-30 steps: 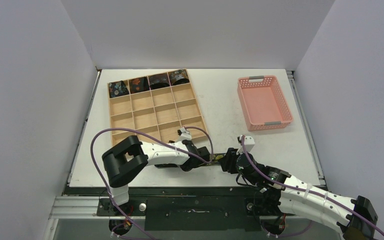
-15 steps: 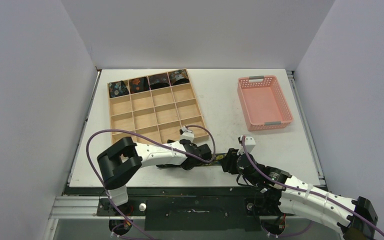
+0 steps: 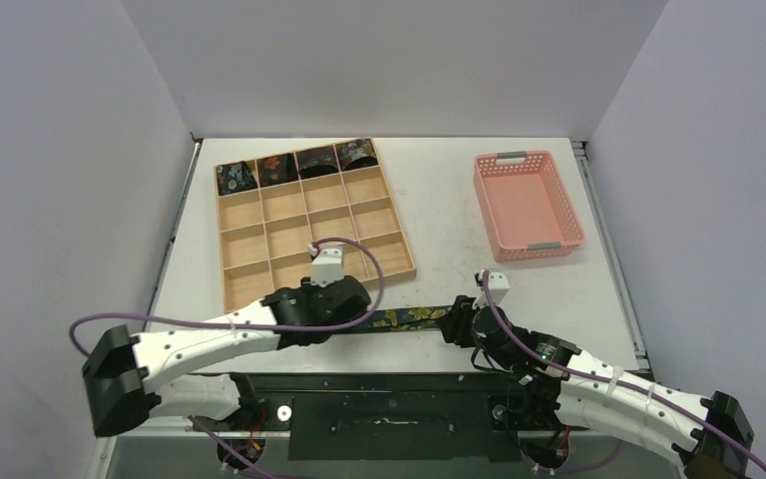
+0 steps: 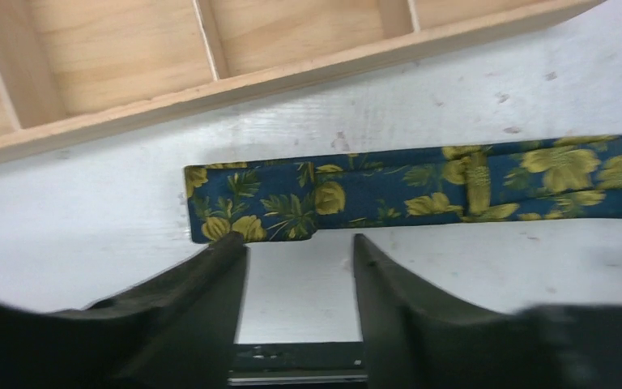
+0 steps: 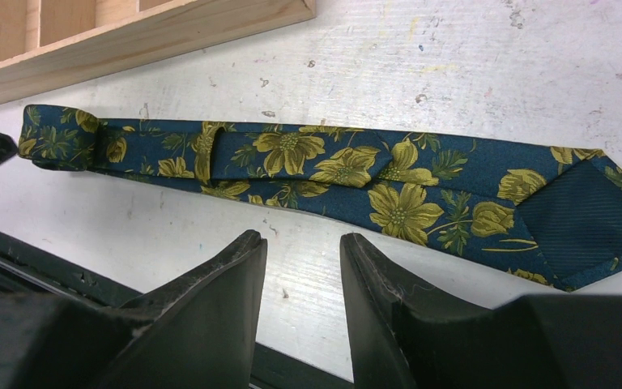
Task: Roll the ties
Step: Pick up the tie at the center of the board.
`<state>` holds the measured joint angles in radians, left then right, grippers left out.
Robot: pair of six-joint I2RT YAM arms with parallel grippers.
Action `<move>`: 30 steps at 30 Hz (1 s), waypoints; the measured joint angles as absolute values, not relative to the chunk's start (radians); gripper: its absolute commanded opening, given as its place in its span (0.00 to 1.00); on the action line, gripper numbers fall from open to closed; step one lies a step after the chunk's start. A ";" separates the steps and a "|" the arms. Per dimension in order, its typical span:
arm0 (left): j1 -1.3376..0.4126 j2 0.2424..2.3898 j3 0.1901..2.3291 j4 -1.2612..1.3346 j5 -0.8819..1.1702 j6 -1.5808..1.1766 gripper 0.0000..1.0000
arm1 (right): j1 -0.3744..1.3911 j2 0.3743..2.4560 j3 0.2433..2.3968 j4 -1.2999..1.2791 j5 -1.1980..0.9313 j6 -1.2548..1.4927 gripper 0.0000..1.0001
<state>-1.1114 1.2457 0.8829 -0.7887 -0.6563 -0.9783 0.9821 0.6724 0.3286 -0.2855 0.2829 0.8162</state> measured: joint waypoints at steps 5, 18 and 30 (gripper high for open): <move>-0.875 0.936 0.586 -0.488 -0.437 -0.923 0.11 | 0.982 0.683 0.316 -0.216 0.232 0.815 0.37; -0.626 0.860 0.315 -0.053 -0.028 -0.900 0.00 | 0.992 0.674 0.223 0.015 0.146 0.824 0.39; -0.625 0.941 0.234 0.126 0.073 -0.896 0.00 | 1.003 0.807 0.224 0.118 0.123 0.864 0.38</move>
<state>-0.6254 0.9405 0.2344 0.1257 0.0727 -0.8955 1.0031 0.8074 0.2237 0.1177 0.1226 0.8639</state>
